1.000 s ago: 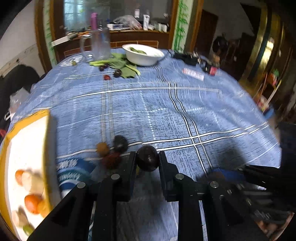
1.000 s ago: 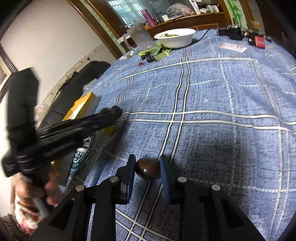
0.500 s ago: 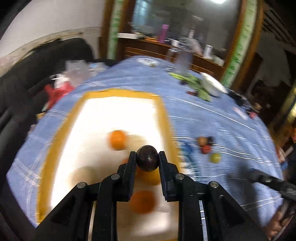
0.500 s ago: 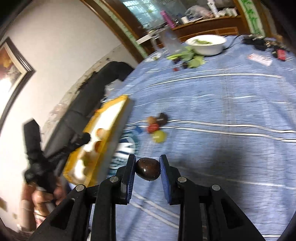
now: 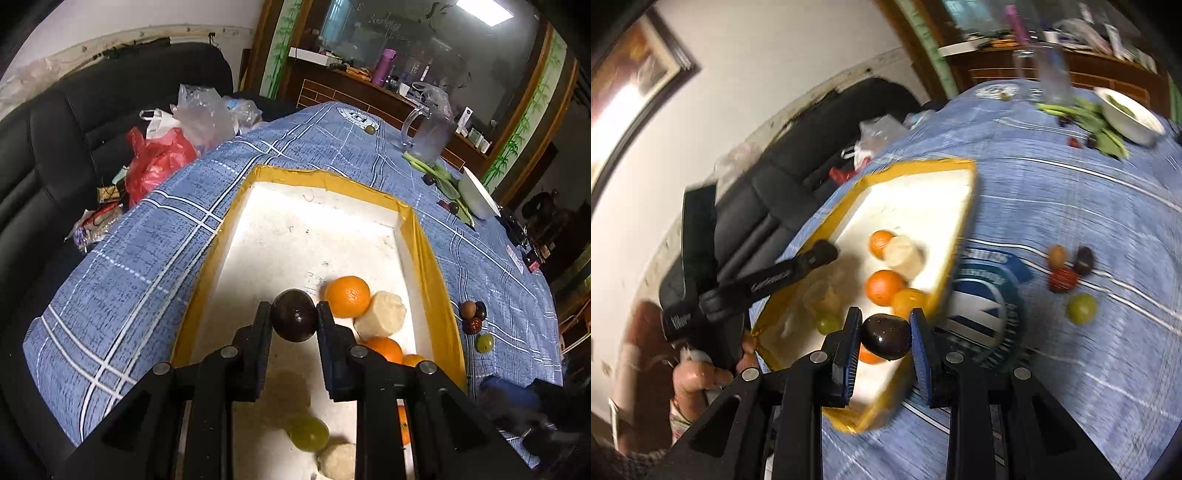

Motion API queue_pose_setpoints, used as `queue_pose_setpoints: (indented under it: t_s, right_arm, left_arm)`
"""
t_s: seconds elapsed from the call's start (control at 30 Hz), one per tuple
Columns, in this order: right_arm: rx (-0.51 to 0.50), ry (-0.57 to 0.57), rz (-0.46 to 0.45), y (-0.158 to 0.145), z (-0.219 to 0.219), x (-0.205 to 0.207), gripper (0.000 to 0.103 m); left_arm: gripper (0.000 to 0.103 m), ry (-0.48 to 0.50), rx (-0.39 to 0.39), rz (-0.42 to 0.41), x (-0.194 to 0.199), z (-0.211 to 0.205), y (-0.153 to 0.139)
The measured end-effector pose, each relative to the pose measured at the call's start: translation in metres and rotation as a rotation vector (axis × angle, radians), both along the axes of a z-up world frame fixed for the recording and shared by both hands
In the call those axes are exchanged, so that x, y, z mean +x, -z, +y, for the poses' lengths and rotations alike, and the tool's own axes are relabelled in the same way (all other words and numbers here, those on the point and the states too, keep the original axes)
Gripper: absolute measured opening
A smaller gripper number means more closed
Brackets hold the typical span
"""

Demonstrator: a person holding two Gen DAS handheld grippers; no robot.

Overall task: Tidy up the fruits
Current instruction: 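Carry both dark brown plums into the tray and open both tools, then lift both tools out of the tray and move toward the loose fruit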

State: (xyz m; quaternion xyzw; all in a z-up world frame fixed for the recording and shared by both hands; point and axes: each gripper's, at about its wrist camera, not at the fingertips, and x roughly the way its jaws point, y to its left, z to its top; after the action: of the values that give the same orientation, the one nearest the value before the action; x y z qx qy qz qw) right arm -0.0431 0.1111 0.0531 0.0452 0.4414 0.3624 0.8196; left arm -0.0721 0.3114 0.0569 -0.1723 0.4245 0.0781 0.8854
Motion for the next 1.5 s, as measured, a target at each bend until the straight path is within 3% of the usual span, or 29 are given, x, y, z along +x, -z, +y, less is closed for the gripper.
queue_pose_setpoints:
  t_s: [0.27,0.3,0.37,0.43,0.57,0.63,0.77,1.07,1.33,1.5]
  right_arm:
    - [-0.189,-0.044,-0.109,0.011,0.063,0.005,0.029]
    - [-0.187,-0.053,-0.099,0.013,0.067,0.007,0.029]
    - [-0.159,-0.076,-0.070,0.017,0.074,0.010,0.029]
    - [-0.160,-0.089,-0.068,0.018,0.079,0.011,0.029]
    - [-0.160,-0.098,-0.046,0.026,0.091,0.013,0.030]
    - [-0.146,-0.087,-0.031,0.028,0.090,0.015,0.031]
    - [-0.120,-0.046,-0.033,0.023,0.077,0.013,0.039]
    - [-0.049,0.071,-0.067,0.002,0.017,-0.001,0.045]
    - [-0.020,0.205,-0.093,-0.010,-0.056,-0.022,0.045]
    - [-0.010,0.284,-0.162,-0.040,-0.103,-0.043,0.045]
  left_arm:
    - [0.025,-0.030,-0.065,-0.022,-0.003,0.017,0.005]
    - [0.028,-0.035,-0.078,-0.028,-0.006,0.019,0.005]
    - [0.045,-0.058,-0.106,-0.048,-0.013,0.025,0.003]
    - [0.045,-0.061,-0.139,-0.072,-0.020,0.029,0.001]
    - [0.047,-0.073,-0.133,-0.086,-0.029,0.028,-0.004]
    - [0.055,-0.087,-0.127,-0.096,-0.033,0.028,-0.008]
    - [0.057,-0.114,-0.140,-0.114,-0.039,0.031,-0.012]
    - [0.062,-0.113,-0.103,-0.122,-0.053,0.012,-0.027]
    - [0.066,0.014,-0.065,-0.172,-0.070,-0.041,-0.061]
    - [0.067,0.101,-0.036,-0.259,-0.095,-0.075,-0.101]
